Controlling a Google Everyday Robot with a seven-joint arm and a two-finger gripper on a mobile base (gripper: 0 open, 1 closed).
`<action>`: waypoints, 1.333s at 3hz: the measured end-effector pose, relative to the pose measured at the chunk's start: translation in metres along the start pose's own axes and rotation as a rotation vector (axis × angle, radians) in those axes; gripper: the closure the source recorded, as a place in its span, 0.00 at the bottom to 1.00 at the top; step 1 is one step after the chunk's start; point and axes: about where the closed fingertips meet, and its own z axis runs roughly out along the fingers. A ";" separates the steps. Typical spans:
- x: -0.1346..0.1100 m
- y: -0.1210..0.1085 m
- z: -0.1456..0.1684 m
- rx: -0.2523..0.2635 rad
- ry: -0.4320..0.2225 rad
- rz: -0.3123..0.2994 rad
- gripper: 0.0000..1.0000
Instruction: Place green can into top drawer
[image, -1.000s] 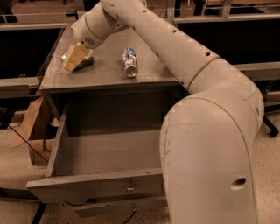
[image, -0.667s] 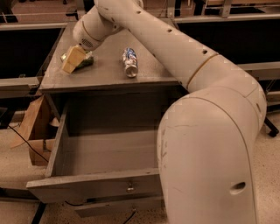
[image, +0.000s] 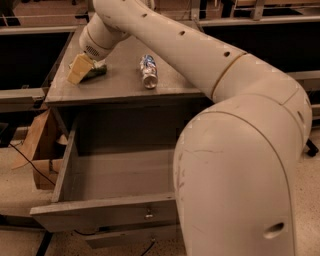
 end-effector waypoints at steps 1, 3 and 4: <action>0.001 0.000 0.001 0.014 -0.005 -0.013 0.00; 0.027 -0.030 0.022 0.161 0.067 0.060 0.00; 0.045 -0.049 0.037 0.205 0.071 0.114 0.00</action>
Offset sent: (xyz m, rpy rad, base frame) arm 0.0419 -0.0189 -0.0197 -0.0316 -0.0853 -0.2136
